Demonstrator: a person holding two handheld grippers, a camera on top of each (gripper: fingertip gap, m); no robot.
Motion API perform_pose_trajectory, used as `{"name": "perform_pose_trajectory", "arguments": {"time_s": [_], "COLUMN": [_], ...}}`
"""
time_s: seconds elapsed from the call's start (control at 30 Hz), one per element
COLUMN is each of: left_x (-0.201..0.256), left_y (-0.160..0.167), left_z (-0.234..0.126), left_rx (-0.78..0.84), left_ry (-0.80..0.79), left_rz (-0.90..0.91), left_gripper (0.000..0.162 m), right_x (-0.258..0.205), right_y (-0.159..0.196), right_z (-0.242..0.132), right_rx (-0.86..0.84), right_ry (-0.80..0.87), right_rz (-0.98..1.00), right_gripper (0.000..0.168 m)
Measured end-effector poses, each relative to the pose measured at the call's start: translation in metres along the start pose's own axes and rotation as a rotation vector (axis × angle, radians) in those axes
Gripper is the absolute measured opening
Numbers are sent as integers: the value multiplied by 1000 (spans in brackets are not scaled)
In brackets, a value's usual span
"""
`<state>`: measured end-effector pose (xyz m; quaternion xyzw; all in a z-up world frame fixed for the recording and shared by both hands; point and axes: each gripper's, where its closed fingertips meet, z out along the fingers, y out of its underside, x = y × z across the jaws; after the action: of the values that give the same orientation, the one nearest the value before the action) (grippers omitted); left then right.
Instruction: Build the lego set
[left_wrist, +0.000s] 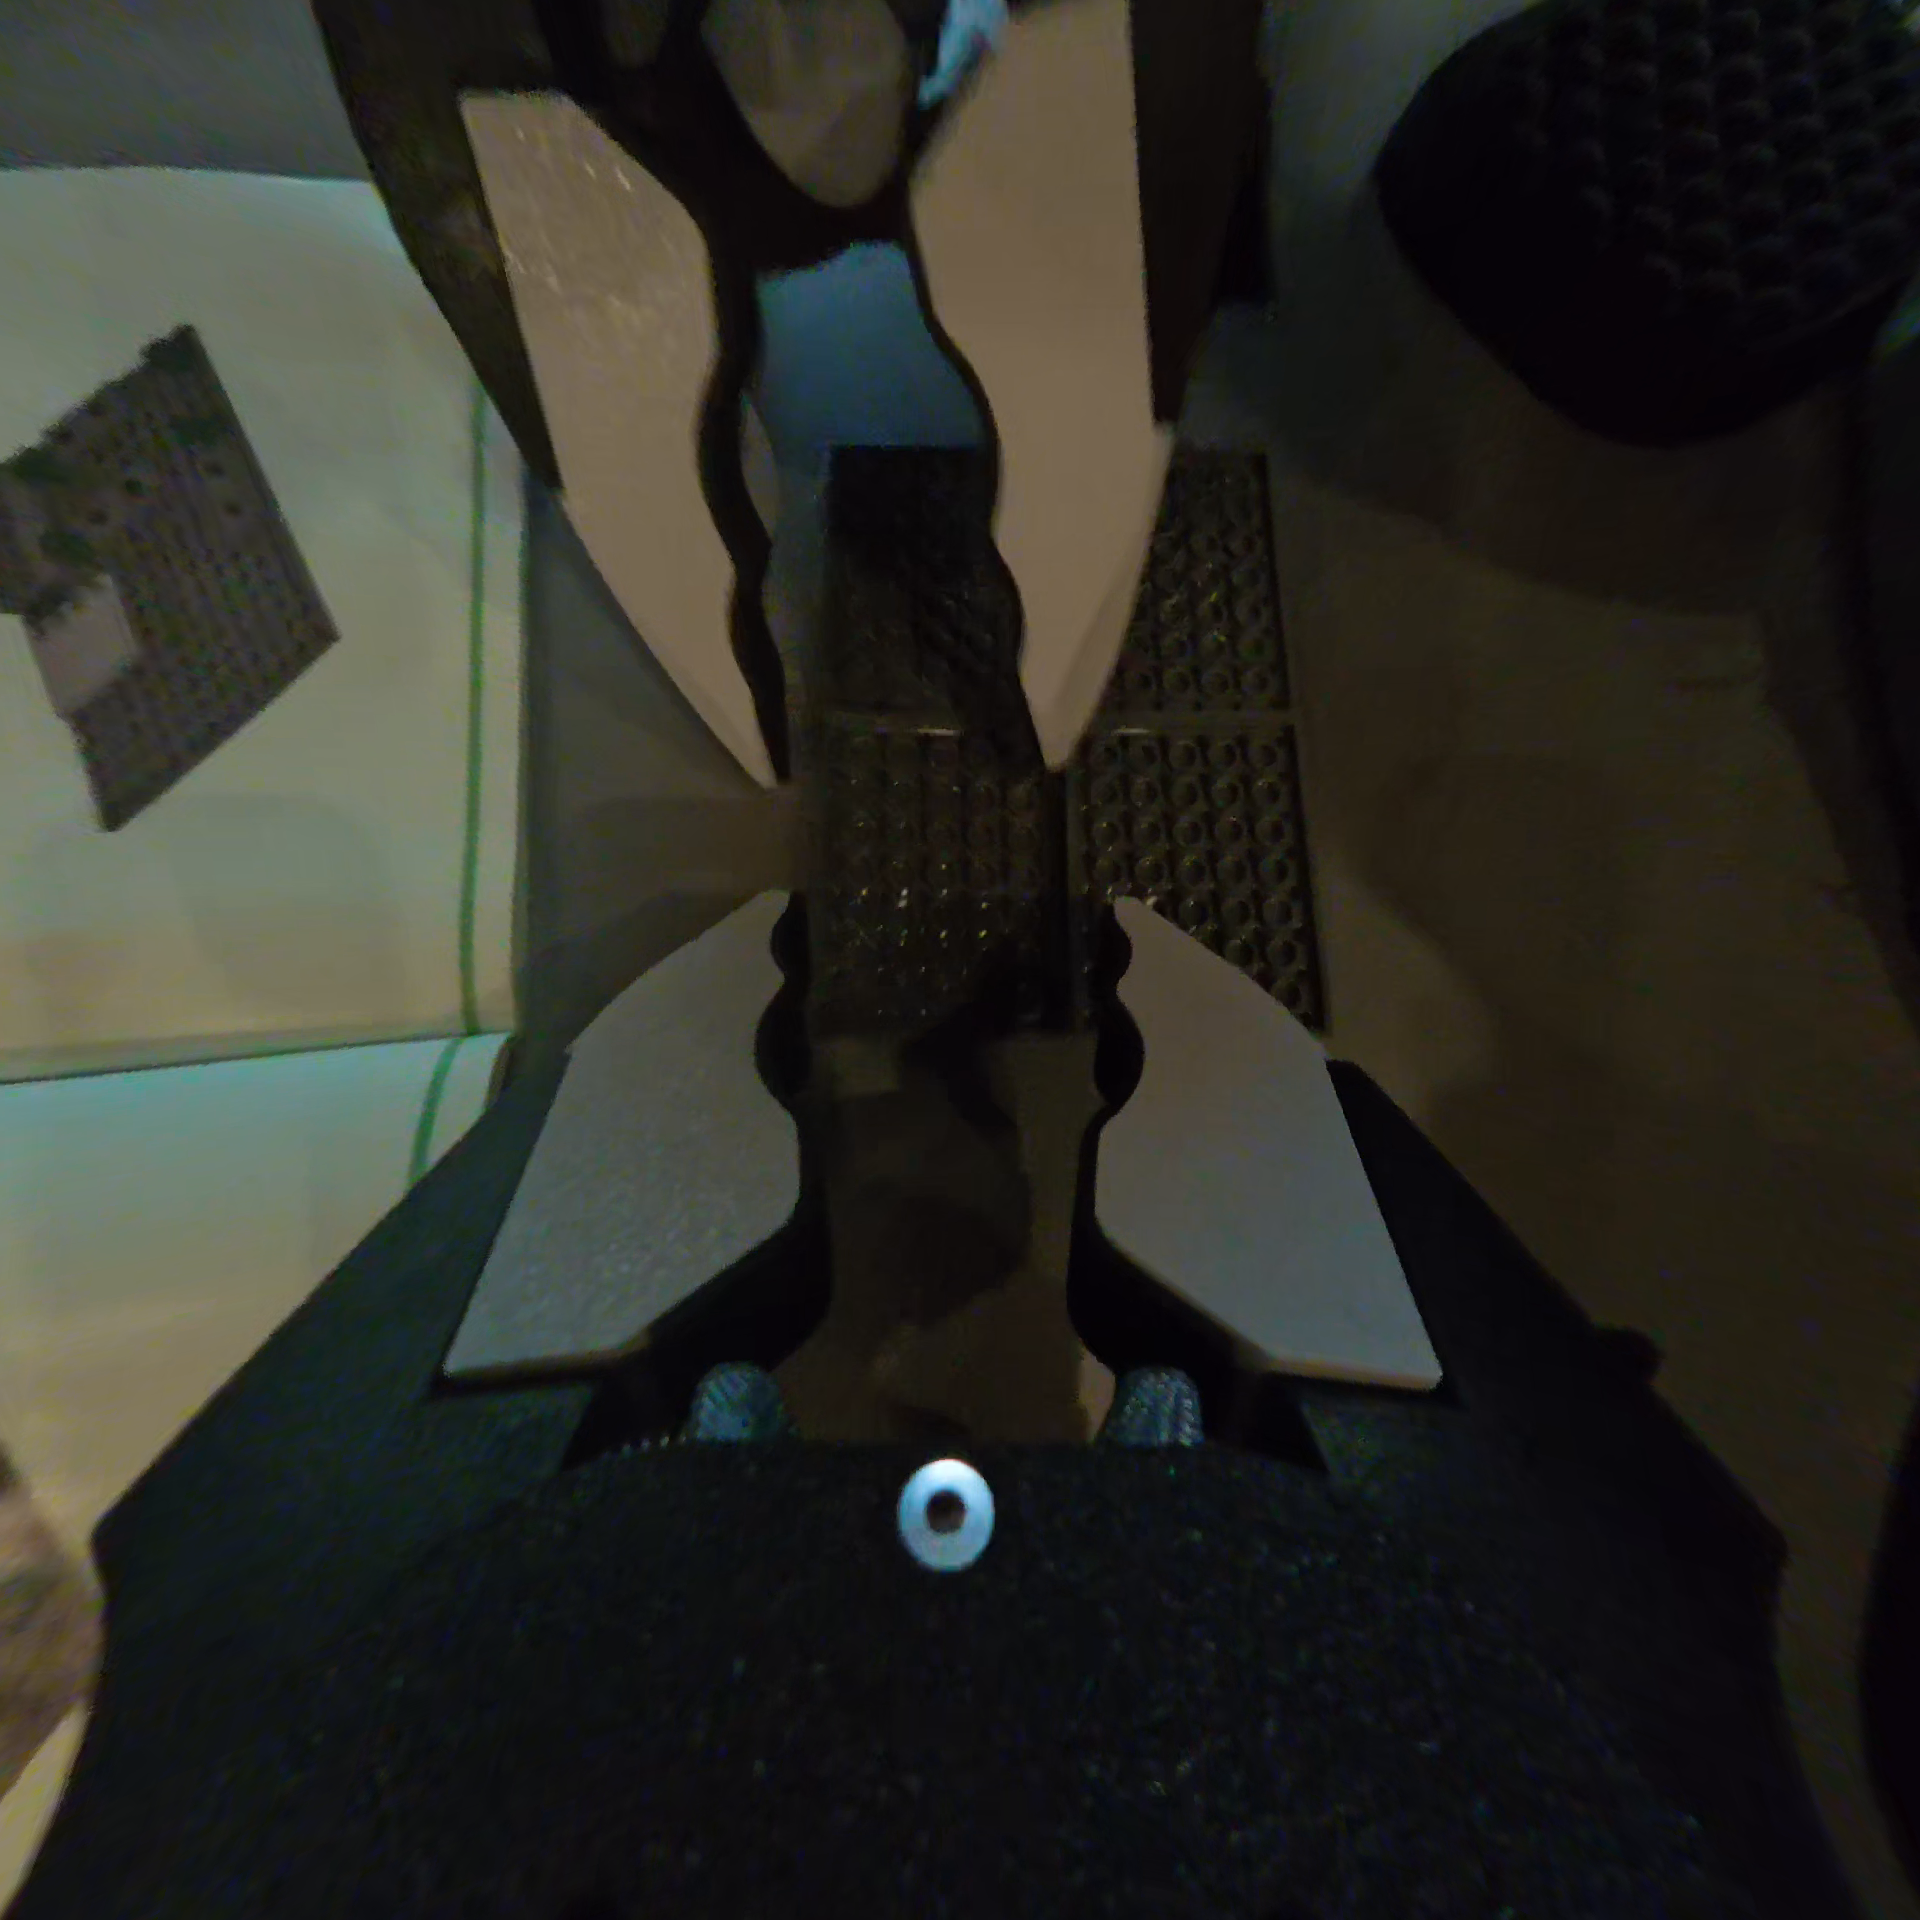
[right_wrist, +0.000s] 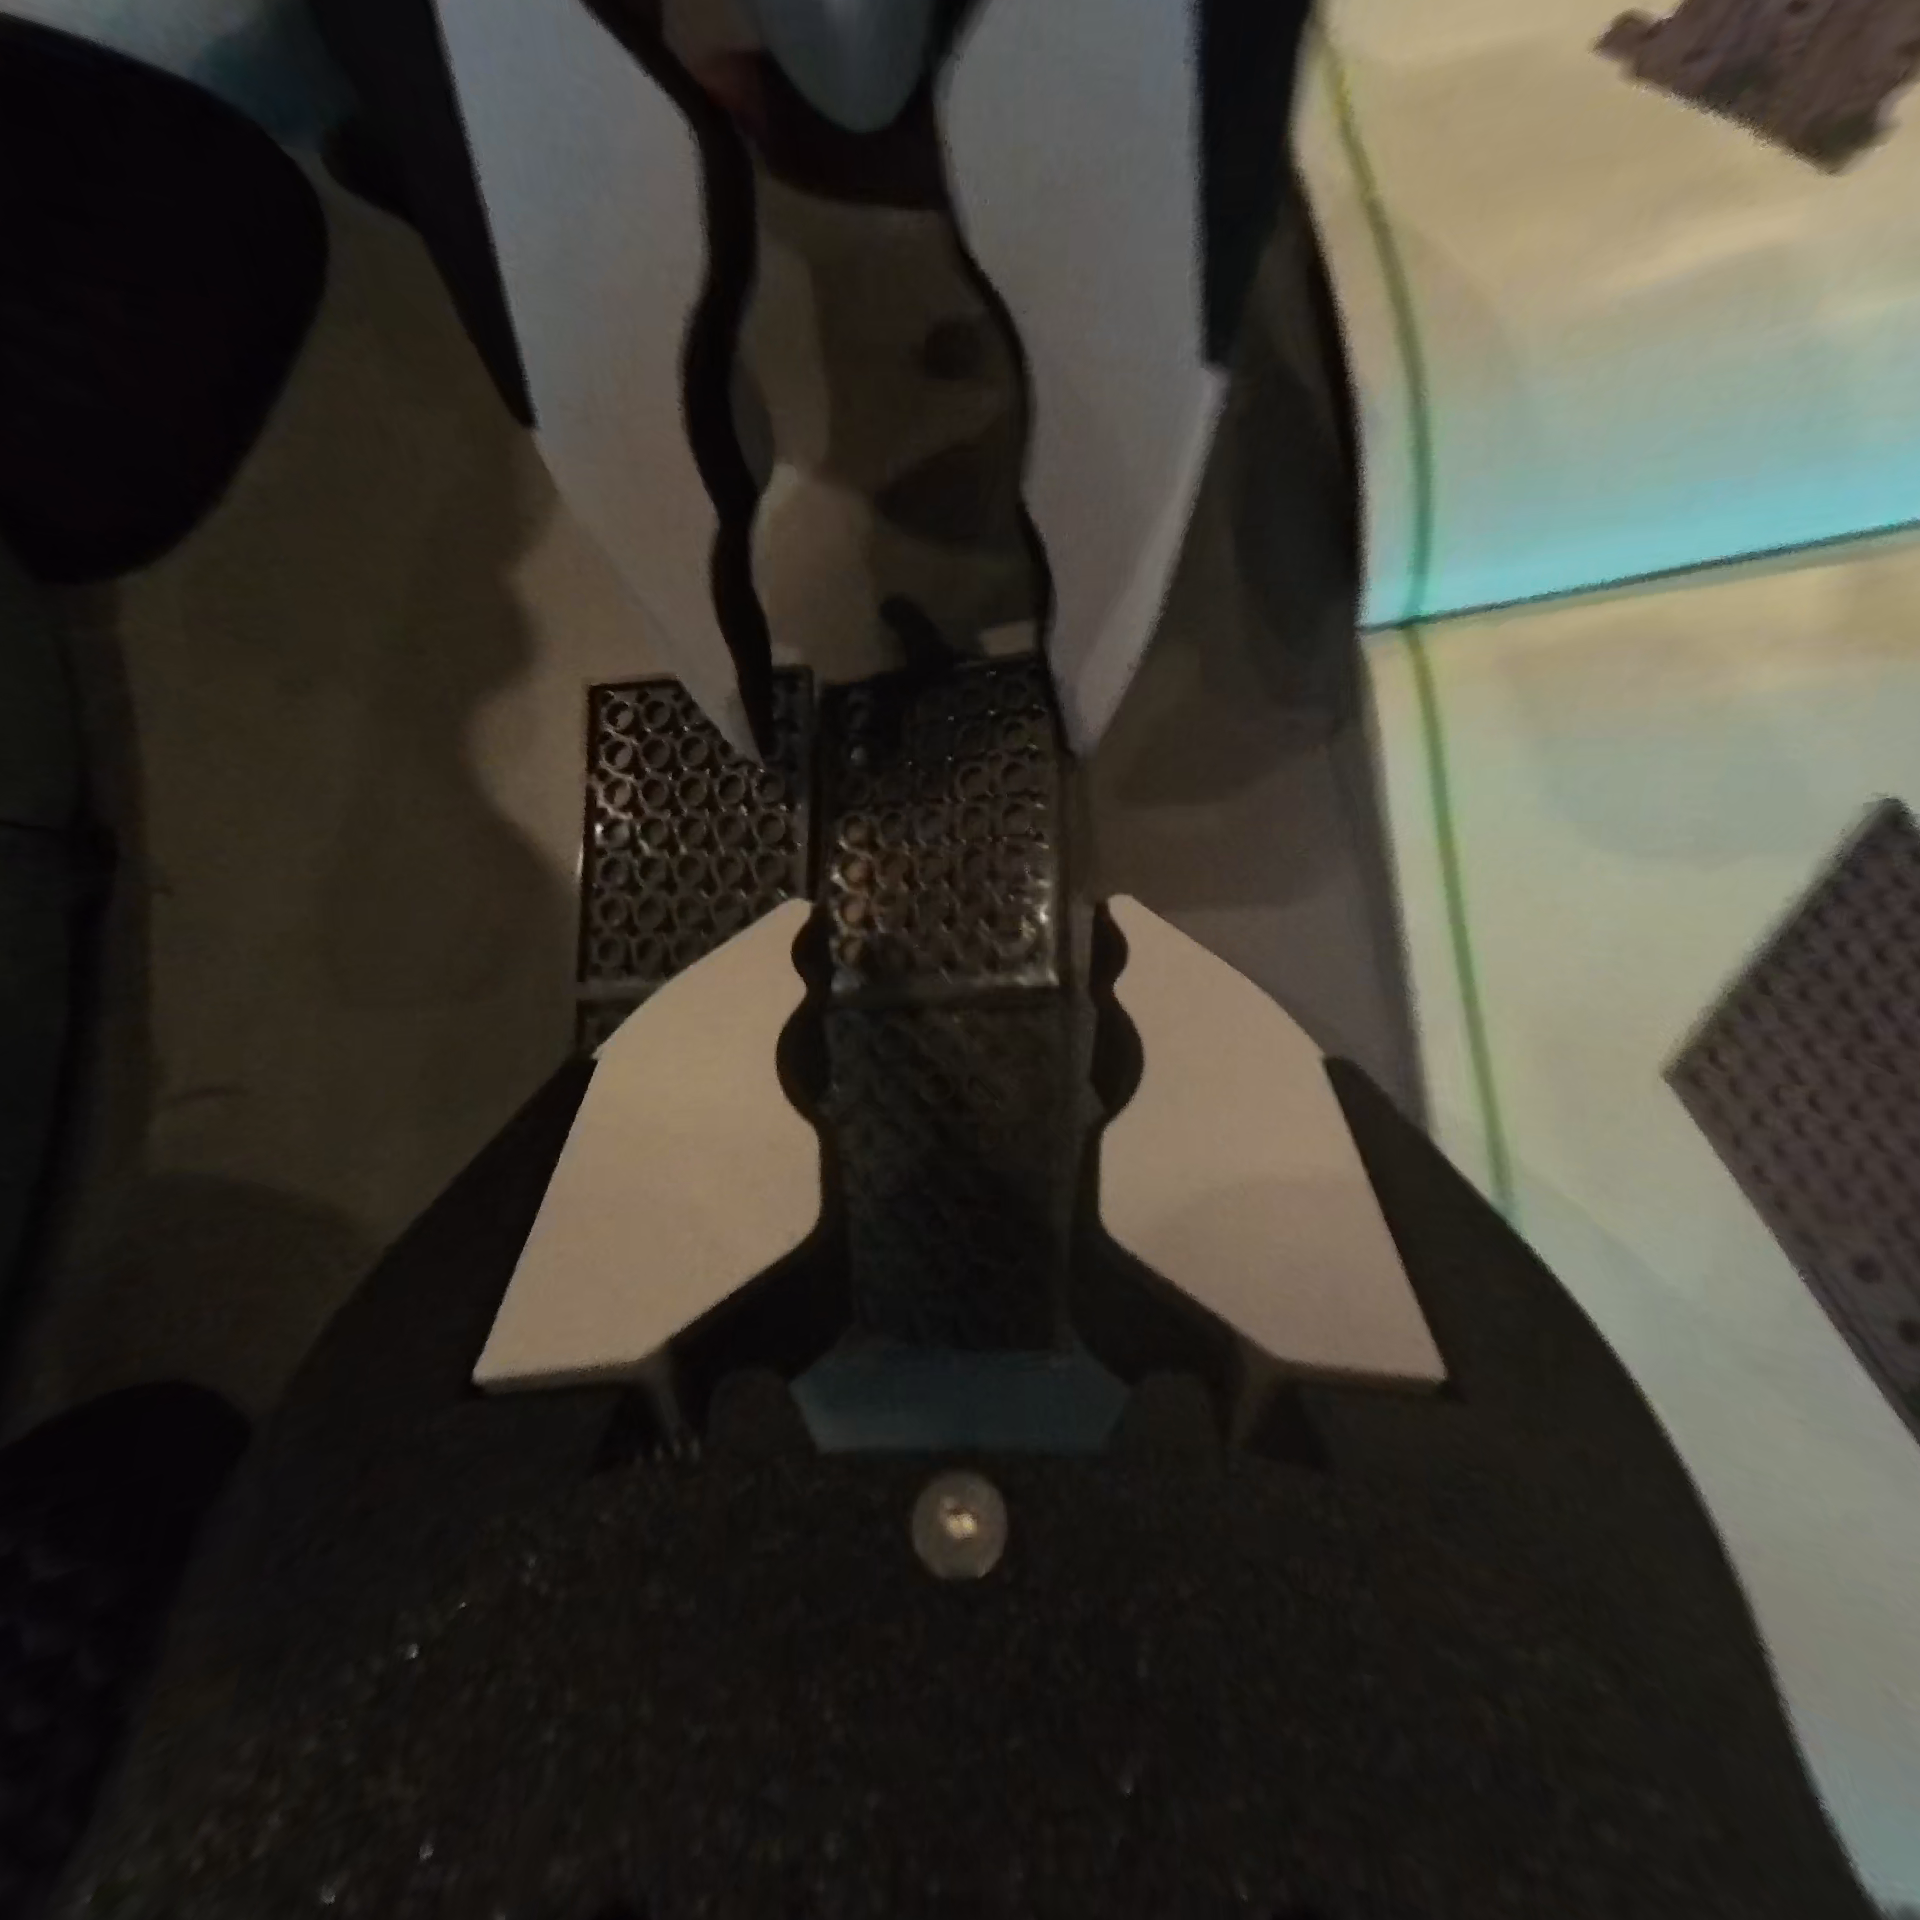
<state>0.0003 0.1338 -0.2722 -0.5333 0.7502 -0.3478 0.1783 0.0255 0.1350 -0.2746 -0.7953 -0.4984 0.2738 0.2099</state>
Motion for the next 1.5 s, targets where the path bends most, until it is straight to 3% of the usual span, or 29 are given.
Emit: {"name": "perform_pose_trajectory", "arguments": {"time_s": [0.17, 0.23, 0.43, 0.57, 0.9, 1.5], "left_x": [20, 43, 103, 97, 83, 48], "left_y": [-13, -21, -31, -16, -9, 27], "left_z": [-15, -14, 20, 34, 26, -33], "left_rx": [9, 32, 38, -35, -80, -128], "left_ry": [-123, -163, -215, -273, -322, -456], "left_rz": [-10, -33, -125, -203, -263, -314], "left_gripper": [50, 50, 39, 43, 43, 44], "right_x": [4, 0, -10, -14, -29, -121], "right_y": [30, 48, 60, 59, 65, 43], "right_z": [-33, -42, -42, -39, -40, -7], "right_rx": [-49, -86, -51, -36, -46, 83], "right_ry": [-15, -24, -121, -174, -159, -218], "right_rz": [-35, -80, -74, -65, -49, -92], "right_gripper": [49, 57, 62, 63, 62, 61]}}
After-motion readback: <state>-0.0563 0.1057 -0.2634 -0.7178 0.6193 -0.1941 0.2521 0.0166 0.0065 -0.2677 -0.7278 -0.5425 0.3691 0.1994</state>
